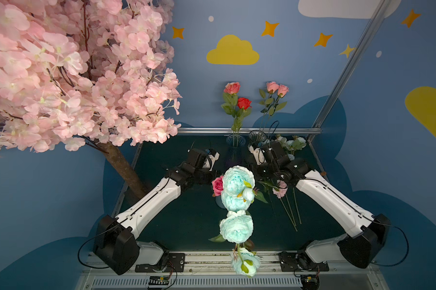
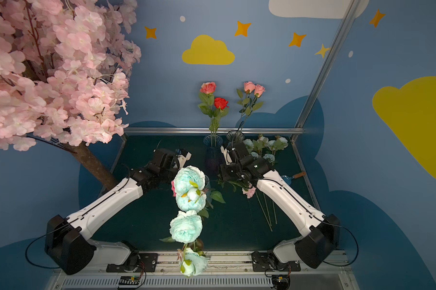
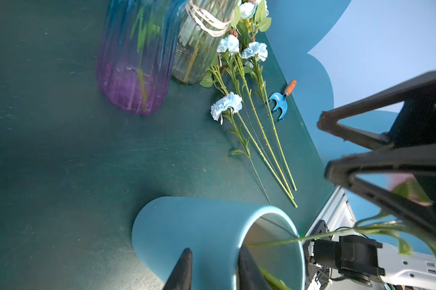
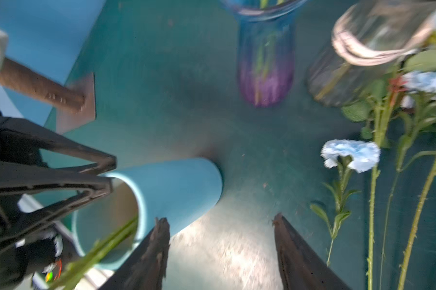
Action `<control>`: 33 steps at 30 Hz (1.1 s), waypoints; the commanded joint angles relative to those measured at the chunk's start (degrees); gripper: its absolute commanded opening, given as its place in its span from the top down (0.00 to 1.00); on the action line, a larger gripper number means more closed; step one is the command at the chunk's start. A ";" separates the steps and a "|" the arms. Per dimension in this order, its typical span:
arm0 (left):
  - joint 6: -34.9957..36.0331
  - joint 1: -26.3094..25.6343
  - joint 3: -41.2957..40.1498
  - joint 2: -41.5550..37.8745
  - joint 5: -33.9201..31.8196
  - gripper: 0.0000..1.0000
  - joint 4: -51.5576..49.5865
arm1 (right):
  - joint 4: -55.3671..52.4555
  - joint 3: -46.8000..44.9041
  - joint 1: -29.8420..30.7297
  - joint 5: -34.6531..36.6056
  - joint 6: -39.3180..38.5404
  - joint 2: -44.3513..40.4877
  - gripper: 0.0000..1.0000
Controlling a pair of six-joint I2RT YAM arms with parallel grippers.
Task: Pick out blue flowers from the vase
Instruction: Adjust the vase at the center of the board.
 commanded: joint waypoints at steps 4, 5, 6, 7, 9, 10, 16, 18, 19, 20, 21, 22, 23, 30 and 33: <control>1.34 0.11 -2.08 2.88 -1.15 0.70 -4.58 | 9.65 -8.55 -1.63 -0.03 0.67 -7.73 0.35; 1.39 0.13 -2.06 2.91 -1.17 0.70 -4.80 | 9.90 -9.96 -1.68 -0.51 0.39 -8.59 0.35; 1.54 0.14 -2.07 2.84 -1.30 0.70 -5.04 | 10.14 -11.37 -1.66 -0.67 0.48 -9.54 0.35; 1.61 0.18 -2.09 2.60 -1.47 0.70 -5.32 | 10.52 -12.68 -1.68 -0.58 0.59 -10.29 0.35; 1.73 0.22 -2.55 2.02 -1.86 0.69 -5.45 | 11.74 -15.38 -1.77 -0.42 0.94 -12.00 0.35; 1.81 0.22 -2.67 1.77 -1.85 0.68 -5.46 | 12.38 -16.17 -1.72 -0.68 1.11 -12.56 0.35; 1.61 0.20 -3.08 0.74 -2.03 0.67 -5.46 | 16.46 -14.21 -1.65 -9.18 2.31 -13.59 0.35; 1.45 0.29 -2.98 0.85 -1.95 0.67 -5.22 | 17.42 -11.90 -1.58 -12.74 3.18 -12.87 0.35; 1.44 0.18 -3.05 0.95 -1.90 0.67 -5.05 | 17.87 -10.89 -1.57 -14.01 3.47 -12.54 0.35; 1.46 0.23 -3.06 1.16 -1.86 0.67 -4.86 | 18.55 -9.90 -1.57 -15.12 3.76 -12.27 0.35; 1.31 0.21 -3.08 1.29 -1.64 0.66 -4.68 | 19.22 -9.00 -1.59 -16.06 4.18 -12.15 0.35; 1.33 0.16 -3.07 1.50 -1.49 0.66 -4.59 | 19.69 -8.08 -1.52 -16.42 4.34 -12.05 0.35; 1.34 0.20 -3.05 1.75 -1.34 0.66 -4.50 | 20.17 -7.14 -1.49 -16.39 4.46 -12.04 0.35; 1.39 0.31 -3.28 1.58 -0.96 0.66 -4.00 | 27.19 -4.45 -1.35 -13.38 4.25 -15.11 0.34; 1.62 0.31 -3.25 1.32 -1.06 0.66 -4.10 | 30.55 -4.68 -1.24 -12.09 3.78 -17.55 0.34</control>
